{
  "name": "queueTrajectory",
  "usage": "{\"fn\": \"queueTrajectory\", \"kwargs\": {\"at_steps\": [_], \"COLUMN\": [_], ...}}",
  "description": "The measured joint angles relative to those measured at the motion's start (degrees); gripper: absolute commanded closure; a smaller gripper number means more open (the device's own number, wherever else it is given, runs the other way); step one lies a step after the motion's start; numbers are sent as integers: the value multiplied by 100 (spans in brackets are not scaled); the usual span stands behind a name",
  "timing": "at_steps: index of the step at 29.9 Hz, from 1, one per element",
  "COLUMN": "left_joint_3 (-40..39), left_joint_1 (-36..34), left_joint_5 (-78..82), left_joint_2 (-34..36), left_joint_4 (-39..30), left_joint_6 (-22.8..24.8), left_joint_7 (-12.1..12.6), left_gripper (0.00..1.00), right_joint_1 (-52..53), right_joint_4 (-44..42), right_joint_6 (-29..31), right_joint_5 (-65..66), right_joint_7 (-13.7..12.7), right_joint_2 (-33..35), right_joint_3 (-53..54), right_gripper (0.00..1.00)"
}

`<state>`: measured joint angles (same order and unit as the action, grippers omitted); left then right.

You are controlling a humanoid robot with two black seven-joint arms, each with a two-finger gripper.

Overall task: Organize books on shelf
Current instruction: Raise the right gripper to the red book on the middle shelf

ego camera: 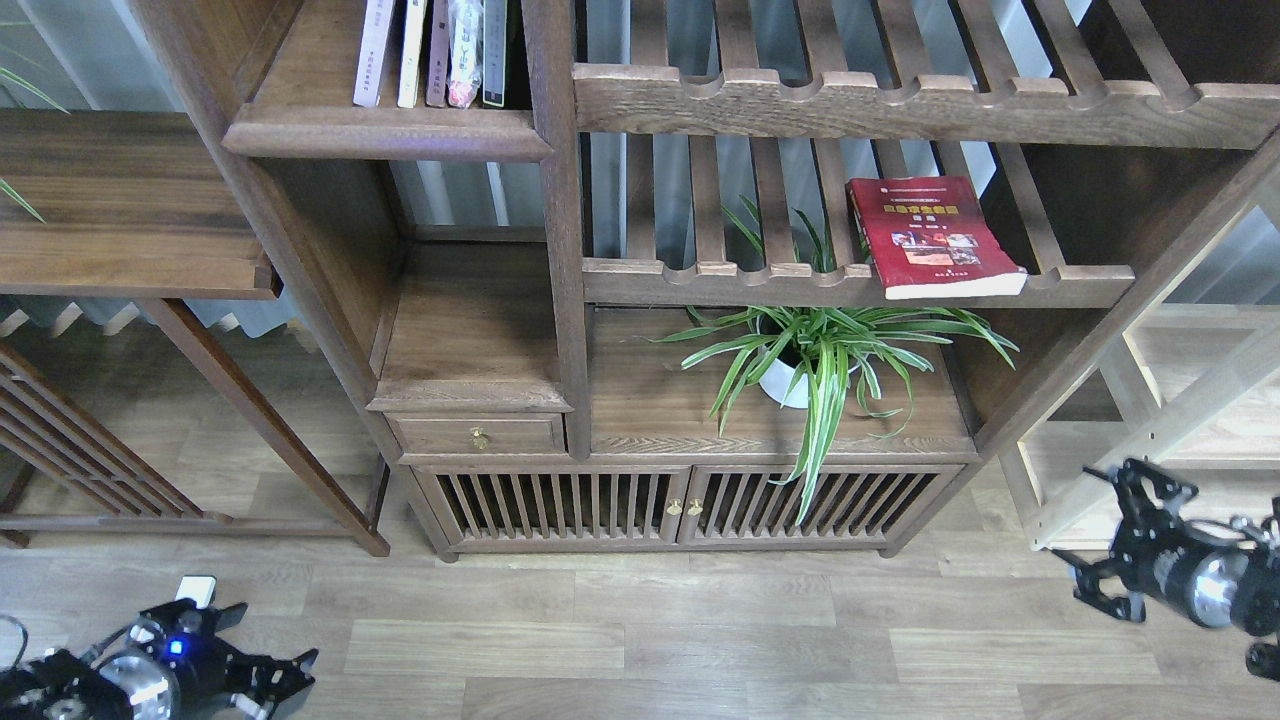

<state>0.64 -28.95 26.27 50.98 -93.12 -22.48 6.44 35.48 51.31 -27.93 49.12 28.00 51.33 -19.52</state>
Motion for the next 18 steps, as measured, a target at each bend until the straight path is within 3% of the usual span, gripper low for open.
{"fn": "queueTrajectory", "kwargs": {"at_steps": [11, 18], "left_joint_3": [-18, -54], "left_joint_1": [848, 1031], "left_joint_5": [0, -2], "left_joint_2": [-788, -1057], "left_joint_4": [871, 1005], "left_joint_6": [45, -89], "left_joint_7": [-384, -500], "left_gripper": [11, 11], "right_joint_1": [945, 1553], "right_joint_4": [49, -3], "right_joint_6": [-7, -7], "right_joint_5": [29, 133], "right_joint_7": [0, 0], "right_joint_2": [-208, -605], "right_joint_3": [-20, -64], "right_gripper": [0, 0]}}
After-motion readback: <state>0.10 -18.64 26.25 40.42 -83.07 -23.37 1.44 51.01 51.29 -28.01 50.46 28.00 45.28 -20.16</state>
